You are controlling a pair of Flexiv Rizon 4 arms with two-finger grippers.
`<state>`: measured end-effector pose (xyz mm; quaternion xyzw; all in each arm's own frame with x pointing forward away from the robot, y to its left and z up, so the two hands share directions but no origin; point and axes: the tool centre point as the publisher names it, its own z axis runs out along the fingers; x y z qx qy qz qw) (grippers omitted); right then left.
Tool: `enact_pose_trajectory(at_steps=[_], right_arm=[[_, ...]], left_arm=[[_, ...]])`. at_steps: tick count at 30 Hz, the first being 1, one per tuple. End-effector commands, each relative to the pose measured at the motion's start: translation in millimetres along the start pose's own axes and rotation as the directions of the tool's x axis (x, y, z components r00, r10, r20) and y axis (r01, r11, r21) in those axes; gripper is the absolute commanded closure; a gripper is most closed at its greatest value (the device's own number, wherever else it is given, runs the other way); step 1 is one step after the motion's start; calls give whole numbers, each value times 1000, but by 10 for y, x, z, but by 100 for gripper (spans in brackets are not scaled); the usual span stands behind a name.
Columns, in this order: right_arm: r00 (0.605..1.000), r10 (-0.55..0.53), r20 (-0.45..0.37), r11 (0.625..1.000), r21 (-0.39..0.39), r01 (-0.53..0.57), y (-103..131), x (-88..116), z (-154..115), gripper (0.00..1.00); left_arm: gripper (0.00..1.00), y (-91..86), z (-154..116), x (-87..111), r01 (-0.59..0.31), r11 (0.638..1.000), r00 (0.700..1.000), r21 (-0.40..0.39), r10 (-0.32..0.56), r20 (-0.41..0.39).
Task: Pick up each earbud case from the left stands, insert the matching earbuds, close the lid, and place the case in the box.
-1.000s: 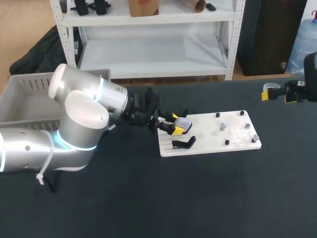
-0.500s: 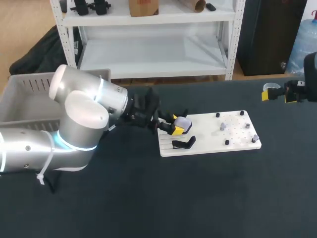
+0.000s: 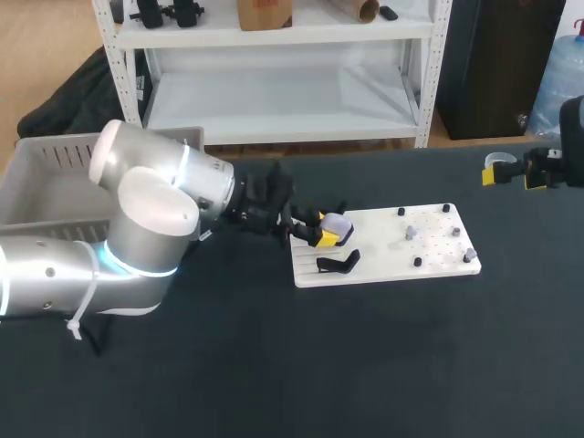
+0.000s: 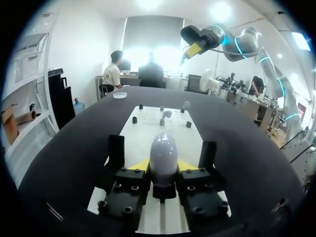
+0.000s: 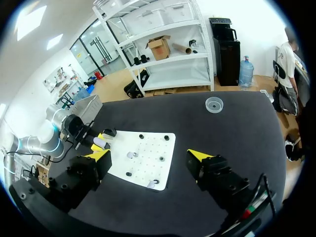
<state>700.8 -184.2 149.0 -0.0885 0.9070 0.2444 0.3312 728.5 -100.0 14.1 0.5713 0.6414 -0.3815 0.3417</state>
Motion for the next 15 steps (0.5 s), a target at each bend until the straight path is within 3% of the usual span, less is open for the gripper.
enact_pose_trajectory(at_steps=[1, 4, 6, 15], right_arm=[[1000, -1, -1, 1000, 0, 1, -2, -1, -2, 0], [1000, -1, -1, 1000, 0, 1, -2, -1, -2, 0], [1000, -1, -1, 1000, 0, 1, -2, -1, -2, 0], [1000, -1, -1, 1000, 0, 1, -2, -1, -2, 0]], left_arm=[[76, -7, -21, 14, -2, 1000, 1000, 1, 2, 13], [86, -22, -33, 2, -3, 1000, 1000, 3, 3, 17], [100, -35, -39, -14, -11, 1000, 1000, 9, 11, 26], [100, -128, -118, -135, -25, 1000, 998, 15, 24, 55]])
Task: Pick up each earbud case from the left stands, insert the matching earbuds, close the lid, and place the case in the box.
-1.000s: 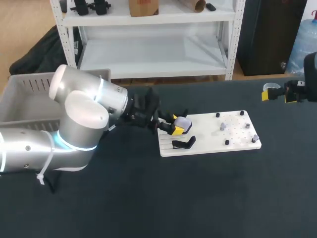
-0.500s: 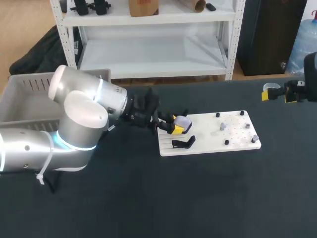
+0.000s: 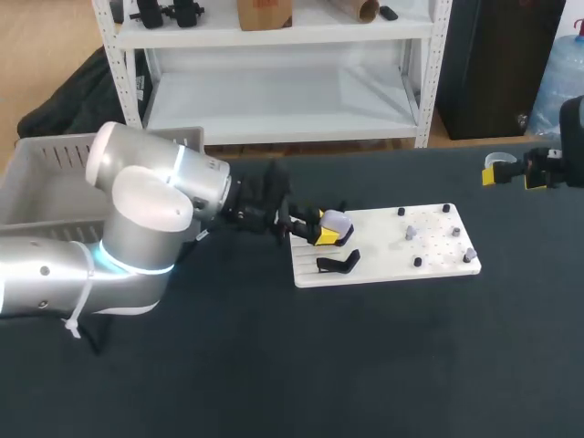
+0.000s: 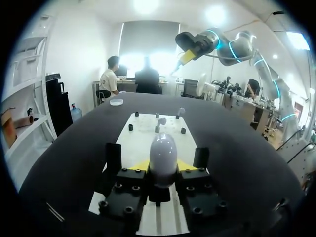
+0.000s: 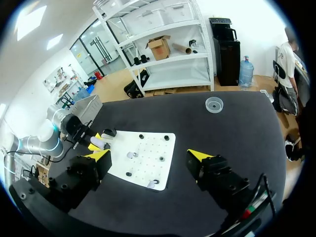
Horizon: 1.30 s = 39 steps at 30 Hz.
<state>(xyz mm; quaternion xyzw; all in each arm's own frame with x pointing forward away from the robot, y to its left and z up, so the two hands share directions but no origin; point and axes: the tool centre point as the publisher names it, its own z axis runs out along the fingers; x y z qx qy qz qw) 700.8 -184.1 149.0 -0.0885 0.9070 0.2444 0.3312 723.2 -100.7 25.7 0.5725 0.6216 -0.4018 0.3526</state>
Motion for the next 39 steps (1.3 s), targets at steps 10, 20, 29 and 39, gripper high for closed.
enact_pose_trajectory(at_steps=[10, 20, 29, 39], right_arm=[[1000, -1, -1, 1000, 0, 1, -2, -1, -2, 0], [998, -53, -42, 999, -12, 52, 342, 67, 149, 0], [989, -124, -84, 990, -75, 117, 863, 160, 381, 0], [977, -169, -133, 978, -143, 150, 1131, 224, 583, 0]], left_arm=[[100, -184, -298, -406, -31, 996, 999, -87, 33, 24], [100, -99, -237, -744, -51, 979, 999, -198, 47, -24], [100, -65, -132, -940, -92, 978, 996, -188, 94, 2], [100, -61, 60, -1014, -128, 979, 992, -157, 124, -33]])
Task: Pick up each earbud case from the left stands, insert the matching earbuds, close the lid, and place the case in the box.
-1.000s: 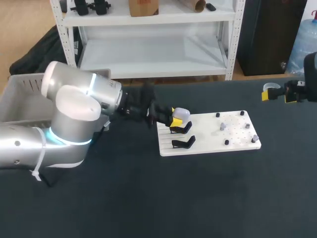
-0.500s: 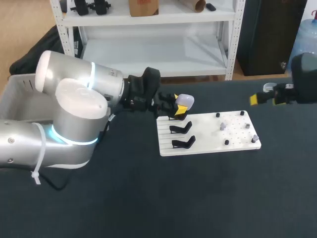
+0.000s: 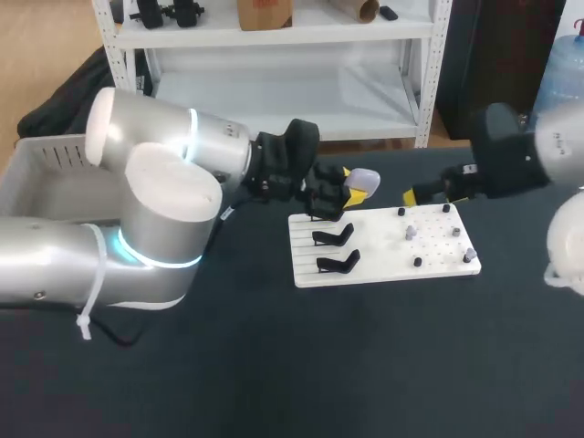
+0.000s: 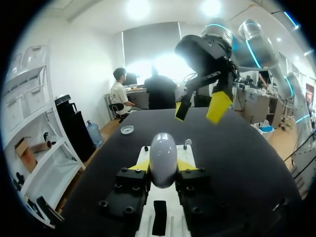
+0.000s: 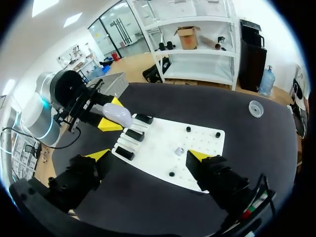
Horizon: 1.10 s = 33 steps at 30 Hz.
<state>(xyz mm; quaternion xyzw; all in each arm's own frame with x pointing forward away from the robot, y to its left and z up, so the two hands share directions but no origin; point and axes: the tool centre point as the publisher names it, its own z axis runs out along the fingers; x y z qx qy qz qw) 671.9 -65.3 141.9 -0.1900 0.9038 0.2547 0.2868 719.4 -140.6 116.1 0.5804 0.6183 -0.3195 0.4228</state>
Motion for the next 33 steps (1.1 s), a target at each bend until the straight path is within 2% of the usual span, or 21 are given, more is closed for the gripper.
enact_pose_trajectory(at_steps=[1, 9, 27, 33], right_arm=[[1000, -13, -21, 999, -46, 12, 42, -63, 118, 0], [999, -23, -35, 998, -61, 21, 117, -81, 220, 0], [999, -11, -38, 999, -42, 10, 29, -184, 249, 0], [999, -18, -29, 999, -34, 17, 31, -231, 216, 0]], left_arm=[[100, 58, 103, -33, 0, 1000, 1000, 17, 0, -11], [100, 5, 138, -89, -17, 999, 1000, 34, 17, -1], [100, -161, 126, -157, -57, 997, 998, 57, 56, 17], [100, -183, 140, -117, -55, 996, 998, 67, 54, 17]])
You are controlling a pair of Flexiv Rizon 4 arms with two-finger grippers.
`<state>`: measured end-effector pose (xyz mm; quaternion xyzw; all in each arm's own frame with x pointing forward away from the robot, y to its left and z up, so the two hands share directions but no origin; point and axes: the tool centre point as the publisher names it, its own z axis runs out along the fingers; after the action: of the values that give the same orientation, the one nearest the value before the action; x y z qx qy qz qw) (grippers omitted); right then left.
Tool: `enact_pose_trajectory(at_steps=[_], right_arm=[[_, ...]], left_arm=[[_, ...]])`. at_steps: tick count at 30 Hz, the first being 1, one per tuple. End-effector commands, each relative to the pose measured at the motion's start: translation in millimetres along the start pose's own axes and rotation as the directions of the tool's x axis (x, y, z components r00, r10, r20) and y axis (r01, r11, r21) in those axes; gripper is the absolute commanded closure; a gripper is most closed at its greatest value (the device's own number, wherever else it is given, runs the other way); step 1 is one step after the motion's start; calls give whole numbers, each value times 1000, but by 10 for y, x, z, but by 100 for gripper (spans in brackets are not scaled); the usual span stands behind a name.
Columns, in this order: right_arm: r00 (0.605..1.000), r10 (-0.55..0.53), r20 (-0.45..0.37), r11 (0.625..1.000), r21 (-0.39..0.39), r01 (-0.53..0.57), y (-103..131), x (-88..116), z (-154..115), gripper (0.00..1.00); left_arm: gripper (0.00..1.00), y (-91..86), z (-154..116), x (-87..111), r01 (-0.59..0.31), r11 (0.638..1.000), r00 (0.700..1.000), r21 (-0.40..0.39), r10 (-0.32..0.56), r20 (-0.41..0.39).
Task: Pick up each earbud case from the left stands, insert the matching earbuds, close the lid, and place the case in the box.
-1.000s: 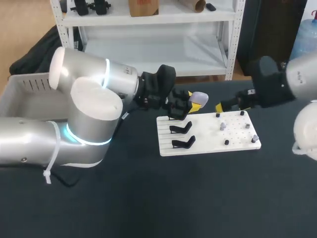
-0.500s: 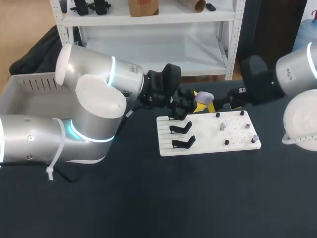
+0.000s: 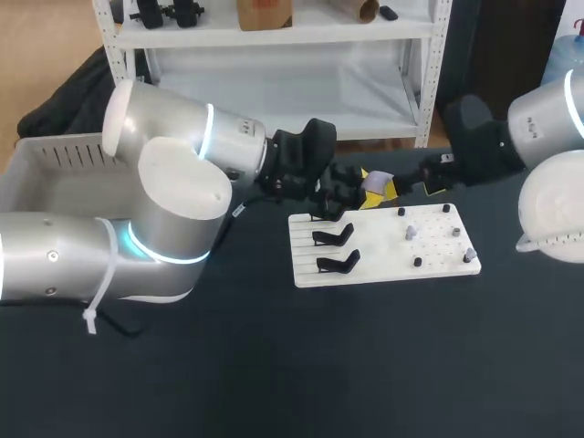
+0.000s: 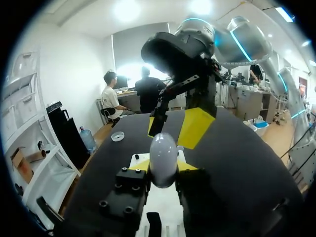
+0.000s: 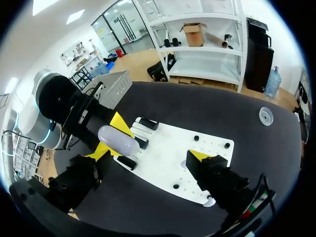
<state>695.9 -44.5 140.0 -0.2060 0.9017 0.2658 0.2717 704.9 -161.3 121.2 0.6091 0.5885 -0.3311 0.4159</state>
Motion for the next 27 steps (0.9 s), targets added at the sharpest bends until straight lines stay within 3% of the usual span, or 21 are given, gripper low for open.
enact_pose_trajectory(at_steps=[1, 10, 13, 15, 21, 23, 27], right_arm=[[1000, -2, 2, 1000, 4, 2, -17, -24, -27, 0], [1000, -5, 27, 999, 45, 4, -105, -78, -154, 0], [999, -19, 43, 996, 86, 15, -152, -45, -245, 0], [997, -50, 55, 983, 180, 39, -179, -5, -293, 0], [997, -78, -2, 966, 249, 76, -255, 205, -410, 0], [998, -60, -15, 968, 242, 62, -286, 282, -456, 0], [997, -37, -73, 951, 304, 57, -354, 468, -480, 0]], left_arm=[[100, -32, 0, 30, 2, 1000, 1000, 4, -2, 5], [100, -106, -32, 51, -4, 1000, 1000, 18, 4, 22], [100, -113, -93, 71, 13, 1000, 997, 3, -13, 73], [100, -124, -151, 68, 19, 1000, 993, 0, -19, 118], [100, -193, -358, 15, 30, 999, 966, -14, -26, 259], [100, -212, -419, -22, 33, 999, 958, -16, -27, 286], [100, -231, -498, -71, 65, 998, 946, -14, -57, 319]])
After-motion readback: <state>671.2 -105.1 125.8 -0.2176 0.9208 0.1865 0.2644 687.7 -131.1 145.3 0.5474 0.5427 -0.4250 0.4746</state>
